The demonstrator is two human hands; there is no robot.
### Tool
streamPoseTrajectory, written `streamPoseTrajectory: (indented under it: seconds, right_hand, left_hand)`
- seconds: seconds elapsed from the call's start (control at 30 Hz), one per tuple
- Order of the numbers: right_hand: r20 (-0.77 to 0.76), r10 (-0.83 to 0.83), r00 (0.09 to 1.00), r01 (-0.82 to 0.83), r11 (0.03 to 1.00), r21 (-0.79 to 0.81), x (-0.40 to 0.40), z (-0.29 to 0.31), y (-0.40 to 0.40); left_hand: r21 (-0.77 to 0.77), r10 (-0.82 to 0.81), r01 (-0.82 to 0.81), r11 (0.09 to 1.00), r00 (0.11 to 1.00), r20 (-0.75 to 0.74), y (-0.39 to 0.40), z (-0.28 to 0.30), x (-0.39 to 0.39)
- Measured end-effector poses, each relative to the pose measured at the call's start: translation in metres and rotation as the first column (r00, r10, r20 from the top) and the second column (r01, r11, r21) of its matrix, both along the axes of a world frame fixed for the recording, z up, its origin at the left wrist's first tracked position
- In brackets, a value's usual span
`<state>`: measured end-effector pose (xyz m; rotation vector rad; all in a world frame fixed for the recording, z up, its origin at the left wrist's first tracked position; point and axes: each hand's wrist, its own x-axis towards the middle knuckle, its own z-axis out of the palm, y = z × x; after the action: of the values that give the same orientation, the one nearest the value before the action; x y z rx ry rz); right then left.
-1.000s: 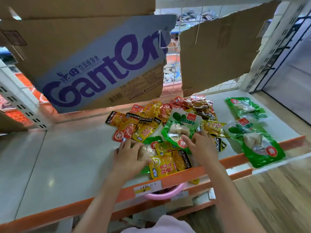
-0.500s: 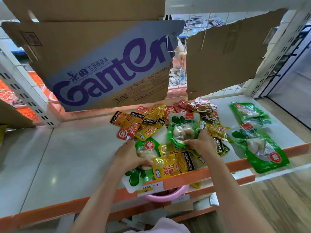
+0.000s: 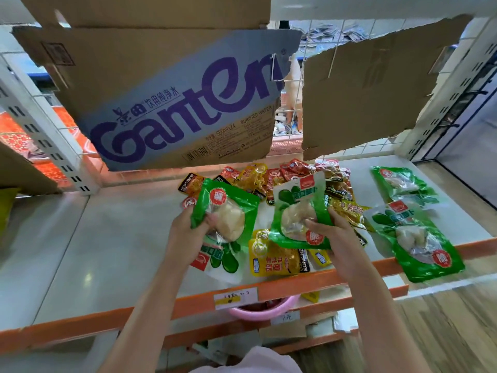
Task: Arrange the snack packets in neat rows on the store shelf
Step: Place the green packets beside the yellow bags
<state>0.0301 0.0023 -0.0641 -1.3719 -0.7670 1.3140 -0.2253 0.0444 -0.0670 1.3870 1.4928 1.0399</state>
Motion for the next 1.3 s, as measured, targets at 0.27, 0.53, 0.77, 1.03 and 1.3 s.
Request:
streamPoseTrajectory:
  seconds: [0.27, 0.53, 0.77, 1.03, 1.3]
  right_hand:
    - [-0.166, 0.061, 0.984, -0.067, 0.997, -0.028, -0.004, -0.006, -0.013]
    - [-0.344, 0.152, 0.927, -0.163, 0.987, -0.004, 0.003, -0.01, -0.012]
    - [-0.321, 0.299, 0.899, -0.326, 0.945, -0.033, -0.005, -0.011, -0.015]
    - [-0.195, 0.407, 0.892, -0.421, 0.906, -0.036, -0.041, -0.013, -0.015]
    - [-0.278, 0.597, 0.752, -0.63, 0.775, -0.04, -0.111, -0.013, -0.014]
  left_hand:
    - [-0.013, 0.079, -0.08, 0.997, 0.924, 0.375, -0.008, 0.005, 0.011]
    - [-0.044, 0.115, -0.106, 0.993, 0.898, 0.424, -0.018, 0.009, 0.013]
    - [-0.144, 0.236, -0.192, 0.971, 0.873, 0.427, -0.048, -0.007, 0.02]
    - [-0.261, 0.31, -0.222, 0.94, 0.874, 0.374, -0.101, -0.005, 0.0]
    - [-0.148, 0.187, -0.165, 0.975, 0.97, 0.153, -0.158, -0.003, -0.043]
